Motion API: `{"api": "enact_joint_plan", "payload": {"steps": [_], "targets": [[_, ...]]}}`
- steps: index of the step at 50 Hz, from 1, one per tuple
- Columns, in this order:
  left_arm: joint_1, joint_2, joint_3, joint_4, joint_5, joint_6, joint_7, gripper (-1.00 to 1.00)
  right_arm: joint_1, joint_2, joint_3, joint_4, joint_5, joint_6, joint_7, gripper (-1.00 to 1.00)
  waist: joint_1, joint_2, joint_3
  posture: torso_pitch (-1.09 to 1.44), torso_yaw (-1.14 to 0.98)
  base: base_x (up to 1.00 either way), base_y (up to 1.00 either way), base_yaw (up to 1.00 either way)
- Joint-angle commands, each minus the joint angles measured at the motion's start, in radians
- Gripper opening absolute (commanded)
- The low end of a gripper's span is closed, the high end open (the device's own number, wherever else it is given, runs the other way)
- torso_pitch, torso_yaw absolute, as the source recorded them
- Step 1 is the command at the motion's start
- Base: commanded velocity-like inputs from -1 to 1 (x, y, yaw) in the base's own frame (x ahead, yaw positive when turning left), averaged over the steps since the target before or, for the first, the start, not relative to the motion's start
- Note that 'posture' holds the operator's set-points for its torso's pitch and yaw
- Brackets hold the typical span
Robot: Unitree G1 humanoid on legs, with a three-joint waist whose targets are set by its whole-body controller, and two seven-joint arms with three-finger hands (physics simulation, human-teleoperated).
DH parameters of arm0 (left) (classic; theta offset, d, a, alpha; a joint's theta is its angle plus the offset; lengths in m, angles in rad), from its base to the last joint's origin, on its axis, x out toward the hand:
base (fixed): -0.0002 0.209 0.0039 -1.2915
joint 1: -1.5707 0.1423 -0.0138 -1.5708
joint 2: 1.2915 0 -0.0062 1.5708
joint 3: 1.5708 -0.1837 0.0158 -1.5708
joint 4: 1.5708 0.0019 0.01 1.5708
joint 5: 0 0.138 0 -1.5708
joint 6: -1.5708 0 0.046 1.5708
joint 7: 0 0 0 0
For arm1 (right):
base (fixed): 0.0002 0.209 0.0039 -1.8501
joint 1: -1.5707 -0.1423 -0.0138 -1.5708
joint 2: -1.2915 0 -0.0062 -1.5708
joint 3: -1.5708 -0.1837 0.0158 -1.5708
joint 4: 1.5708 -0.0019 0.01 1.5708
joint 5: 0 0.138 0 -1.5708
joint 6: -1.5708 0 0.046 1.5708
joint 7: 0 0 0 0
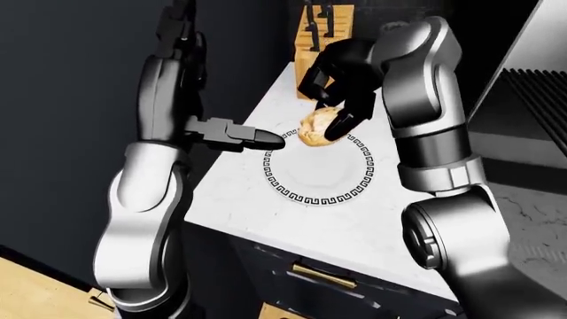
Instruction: Pick the scone from the rack and place it on the plate on the counter.
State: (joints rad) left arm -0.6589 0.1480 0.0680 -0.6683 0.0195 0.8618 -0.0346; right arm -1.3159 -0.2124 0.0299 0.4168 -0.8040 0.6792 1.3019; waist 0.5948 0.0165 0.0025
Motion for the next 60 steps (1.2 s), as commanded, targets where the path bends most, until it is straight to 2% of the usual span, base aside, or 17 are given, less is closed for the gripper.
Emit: {"api": "enact_joint_plan", "payload": {"steps": [1, 31, 33, 37, 46, 48, 55, 60], "targets": [[-0.025, 0.006, 0.007, -0.023, 0.005, -0.023, 0.003, 1.00, -0.031, -0.007, -0.010, -0.044, -0.012, 0.004, 0.010, -1.00, 0.001, -0.002, -0.027, 0.00, 0.51, 0.00, 0.00, 0.00], [-0.006, 0.003, 0.006, -0.021, 0.025, -0.034, -0.008, 1.00, 0.035, 0.026, -0.007, -0.071, -0.006, 0.049, -0.002, -1.00, -0.001, -0.003, -0.033, 0.00, 0.51, 0.00, 0.00, 0.00], [-0.006, 0.001, 0.007, -0.021, 0.024, -0.034, -0.008, 1.00, 0.039, 0.028, -0.006, -0.074, -0.004, 0.056, 0.003, -0.75, -0.001, -0.003, -0.033, 0.00, 0.51, 0.00, 0.00, 0.00], [-0.009, 0.004, 0.010, -0.021, 0.023, -0.031, -0.010, 1.00, 0.041, 0.031, -0.001, -0.079, -0.004, 0.064, 0.015, -0.47, -0.001, -0.002, -0.033, 0.00, 0.51, 0.00, 0.00, 0.00], [-0.023, 0.009, 0.011, -0.028, 0.021, -0.016, -0.012, 1.00, 0.048, 0.033, 0.001, -0.091, -0.010, 0.075, 0.030, -0.35, -0.001, -0.002, -0.032, 0.00, 0.51, 0.00, 0.00, 0.00], [-0.026, 0.009, 0.010, -0.025, 0.021, -0.018, -0.012, 1.00, 0.048, 0.034, 0.001, -0.094, -0.013, 0.077, 0.034, -0.26, -0.001, -0.002, -0.032, 0.00, 0.51, 0.00, 0.00, 0.00], [-0.019, 0.010, 0.011, -0.024, 0.024, -0.025, -0.014, 1.00, 0.048, 0.031, 0.001, -0.084, -0.017, 0.071, 0.034, -0.22, -0.001, -0.001, -0.032, 0.00, 0.51, 0.00, 0.00, 0.00], [-0.017, 0.012, 0.015, -0.024, 0.022, -0.027, -0.013, 1.00, 0.046, 0.028, 0.001, -0.076, -0.019, 0.062, 0.033, -0.07, -0.002, -0.001, -0.032, 0.00, 0.51, 0.00, 0.00, 0.00]]}}
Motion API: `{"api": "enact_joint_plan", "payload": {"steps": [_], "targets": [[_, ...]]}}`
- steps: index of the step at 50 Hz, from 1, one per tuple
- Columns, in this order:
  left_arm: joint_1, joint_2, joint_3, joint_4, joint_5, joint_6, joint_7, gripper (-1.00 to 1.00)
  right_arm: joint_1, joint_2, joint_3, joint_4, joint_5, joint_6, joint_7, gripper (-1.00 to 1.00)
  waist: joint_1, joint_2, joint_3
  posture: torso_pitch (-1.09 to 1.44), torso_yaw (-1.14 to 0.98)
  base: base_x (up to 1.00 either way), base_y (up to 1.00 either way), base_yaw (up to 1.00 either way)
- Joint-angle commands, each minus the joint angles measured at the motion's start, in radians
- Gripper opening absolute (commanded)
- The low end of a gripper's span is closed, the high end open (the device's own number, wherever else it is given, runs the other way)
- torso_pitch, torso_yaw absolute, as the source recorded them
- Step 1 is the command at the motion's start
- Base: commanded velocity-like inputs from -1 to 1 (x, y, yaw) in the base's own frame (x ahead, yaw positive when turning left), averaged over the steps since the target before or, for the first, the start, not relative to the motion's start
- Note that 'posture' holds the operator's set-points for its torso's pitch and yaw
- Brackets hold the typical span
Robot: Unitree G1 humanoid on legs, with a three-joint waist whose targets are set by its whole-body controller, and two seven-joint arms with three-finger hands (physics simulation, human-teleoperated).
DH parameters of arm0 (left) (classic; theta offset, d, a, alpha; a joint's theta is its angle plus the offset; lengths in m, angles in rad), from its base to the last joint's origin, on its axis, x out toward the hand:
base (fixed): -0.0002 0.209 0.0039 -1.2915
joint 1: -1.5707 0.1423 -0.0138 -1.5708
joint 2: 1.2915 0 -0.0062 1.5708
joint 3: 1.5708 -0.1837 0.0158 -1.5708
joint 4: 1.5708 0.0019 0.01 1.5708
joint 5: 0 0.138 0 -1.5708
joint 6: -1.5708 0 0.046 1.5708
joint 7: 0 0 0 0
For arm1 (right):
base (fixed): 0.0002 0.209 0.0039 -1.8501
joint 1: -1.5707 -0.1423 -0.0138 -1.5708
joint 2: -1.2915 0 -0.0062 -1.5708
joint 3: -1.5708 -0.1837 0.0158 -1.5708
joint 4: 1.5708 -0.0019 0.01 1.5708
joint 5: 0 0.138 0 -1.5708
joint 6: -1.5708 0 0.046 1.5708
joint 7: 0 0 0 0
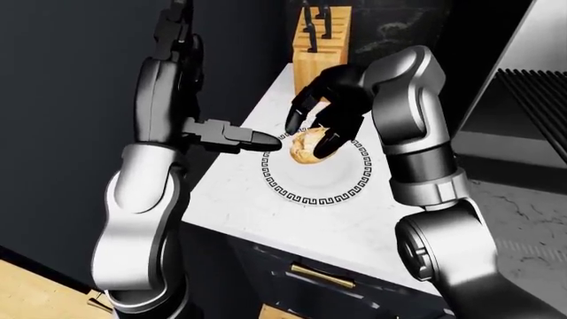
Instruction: Pick the scone from the rack and place it on the plate on the counter.
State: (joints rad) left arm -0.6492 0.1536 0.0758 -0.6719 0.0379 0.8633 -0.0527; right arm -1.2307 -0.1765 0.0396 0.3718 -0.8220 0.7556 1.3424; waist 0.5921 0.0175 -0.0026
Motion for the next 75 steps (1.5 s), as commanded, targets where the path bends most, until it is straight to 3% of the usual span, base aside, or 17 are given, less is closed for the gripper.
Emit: {"api": "enact_joint_plan", "payload": {"steps": [1, 8, 18, 28, 50, 53, 62, 64, 75], "targets": [[-0.026, 0.006, 0.007, -0.020, 0.003, -0.030, 0.006, 1.00, -0.036, -0.008, -0.008, -0.035, -0.002, -0.018, -0.002, -0.06, 0.001, -0.002, -0.027, 0.00, 0.51, 0.00, 0.00, 0.00], [-0.019, 0.006, 0.004, -0.017, 0.006, -0.036, 0.007, 1.00, -0.027, -0.007, -0.011, -0.035, -0.008, -0.021, -0.005, 0.22, 0.001, -0.002, -0.028, 0.00, 0.51, 0.00, 0.00, 0.00], [-0.018, 0.002, 0.002, -0.017, 0.009, -0.039, 0.008, 1.00, -0.023, -0.009, -0.011, -0.049, -0.010, -0.019, 0.010, 0.46, 0.001, -0.003, -0.028, 0.00, 0.51, 0.00, 0.00, 0.00], [-0.023, 0.002, 0.004, -0.014, 0.008, -0.038, 0.006, 1.00, -0.028, -0.007, -0.012, -0.046, -0.008, -0.017, 0.012, 1.00, 0.001, -0.002, -0.029, 0.00, 0.51, 0.00, 0.00, 0.00], [-0.030, 0.009, 0.010, -0.015, 0.006, -0.033, 0.002, 1.00, -0.094, -0.003, -0.018, -0.145, -0.007, 0.105, -0.061, 1.00, 0.002, -0.001, -0.024, 0.00, 0.51, 0.00, 0.00, 0.00], [-0.028, 0.008, 0.007, -0.014, 0.007, -0.034, 0.004, 1.00, -0.105, 0.010, -0.022, -0.156, -0.012, 0.116, -0.120, 1.00, 0.003, -0.001, -0.023, 0.00, 0.51, 0.00, 0.00, 0.00], [-0.026, 0.005, 0.002, -0.012, 0.011, -0.038, 0.005, 1.00, -0.171, 0.006, -0.060, -0.070, 0.089, -0.043, -0.476, 1.00, 0.005, 0.002, -0.021, 0.00, 0.51, 0.00, 0.00, 0.00], [-0.024, 0.006, 0.002, -0.013, 0.012, -0.038, 0.004, 1.00, -0.173, -0.012, -0.045, -0.074, 0.091, -0.079, -0.515, 1.00, 0.006, 0.002, -0.021, 0.00, 0.51, 0.00, 0.00, 0.00], [-0.044, 0.010, 0.013, 0.009, 0.015, -0.037, 0.007, 1.00, -0.240, -0.044, -0.064, -0.114, 0.109, -0.045, -0.654, 1.00, 0.009, -0.002, -0.015, 0.00, 0.51, 0.00, 0.00, 0.00]]}}
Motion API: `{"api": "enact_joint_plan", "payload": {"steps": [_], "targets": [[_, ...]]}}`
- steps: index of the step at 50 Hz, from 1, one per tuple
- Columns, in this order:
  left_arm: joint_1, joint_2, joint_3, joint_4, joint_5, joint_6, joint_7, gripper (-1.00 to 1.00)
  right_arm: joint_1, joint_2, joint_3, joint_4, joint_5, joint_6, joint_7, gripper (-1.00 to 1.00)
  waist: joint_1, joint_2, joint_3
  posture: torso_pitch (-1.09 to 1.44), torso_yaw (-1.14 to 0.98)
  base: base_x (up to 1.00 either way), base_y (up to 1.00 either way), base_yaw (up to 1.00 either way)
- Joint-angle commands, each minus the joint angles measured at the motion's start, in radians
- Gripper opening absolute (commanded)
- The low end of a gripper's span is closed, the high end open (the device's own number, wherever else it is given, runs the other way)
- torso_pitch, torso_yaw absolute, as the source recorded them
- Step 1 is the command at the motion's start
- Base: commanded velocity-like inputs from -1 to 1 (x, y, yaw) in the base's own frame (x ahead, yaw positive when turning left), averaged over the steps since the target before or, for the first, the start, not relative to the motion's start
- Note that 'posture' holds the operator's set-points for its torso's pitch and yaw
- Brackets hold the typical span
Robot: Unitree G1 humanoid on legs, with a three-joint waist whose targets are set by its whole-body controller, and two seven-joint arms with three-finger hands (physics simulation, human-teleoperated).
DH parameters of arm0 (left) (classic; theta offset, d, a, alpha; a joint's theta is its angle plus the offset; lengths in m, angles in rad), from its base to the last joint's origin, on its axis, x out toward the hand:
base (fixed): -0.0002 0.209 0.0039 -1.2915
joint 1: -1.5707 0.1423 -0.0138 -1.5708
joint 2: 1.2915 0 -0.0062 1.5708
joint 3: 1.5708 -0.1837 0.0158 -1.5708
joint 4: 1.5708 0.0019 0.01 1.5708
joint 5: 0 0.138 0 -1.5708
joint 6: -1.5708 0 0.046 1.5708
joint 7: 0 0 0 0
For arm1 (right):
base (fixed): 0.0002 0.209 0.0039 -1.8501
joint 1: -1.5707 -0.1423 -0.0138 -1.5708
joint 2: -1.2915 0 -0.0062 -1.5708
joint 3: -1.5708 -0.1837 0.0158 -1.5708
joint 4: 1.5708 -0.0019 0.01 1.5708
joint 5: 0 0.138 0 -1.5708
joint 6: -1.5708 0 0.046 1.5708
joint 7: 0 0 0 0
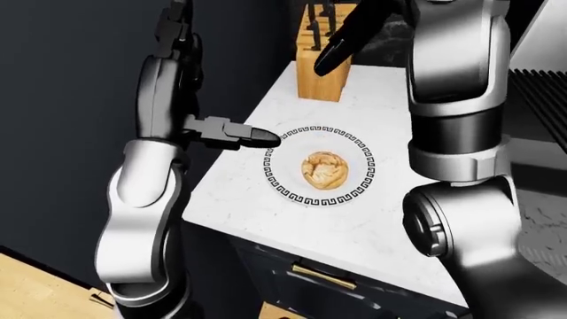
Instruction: Pick the scone from the rack and place it on the plate on the counter.
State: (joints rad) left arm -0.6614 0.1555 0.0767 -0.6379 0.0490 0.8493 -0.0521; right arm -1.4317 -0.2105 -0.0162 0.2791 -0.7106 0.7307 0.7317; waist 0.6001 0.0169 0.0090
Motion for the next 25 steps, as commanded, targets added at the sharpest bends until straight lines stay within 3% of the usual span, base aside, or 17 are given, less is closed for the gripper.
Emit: {"api": "enact_joint_plan", "payload": {"steps": [1, 8, 25], "targets": [[-0.038, 0.011, 0.013, -0.024, 0.003, -0.019, 0.007, 1.00, -0.045, -0.015, -0.007, -0.023, -0.001, -0.017, -0.045, 1.00, 0.001, -0.001, -0.026, 0.00, 0.51, 0.00, 0.00, 0.00], [-0.066, 0.021, 0.020, -0.010, -0.004, -0.012, 0.012, 1.00, -0.081, -0.036, -0.012, -0.046, 0.008, 0.015, -0.078, 1.00, 0.004, -0.003, -0.022, 0.00, 0.51, 0.00, 0.00, 0.00], [-0.134, 0.082, 0.061, -0.083, -0.049, 0.096, 0.022, 1.00, 0.015, -0.022, 0.002, -0.321, -0.052, 0.179, -0.069, 1.00, 0.004, -0.003, -0.015, 0.00, 0.51, 0.00, 0.00, 0.00]]}}
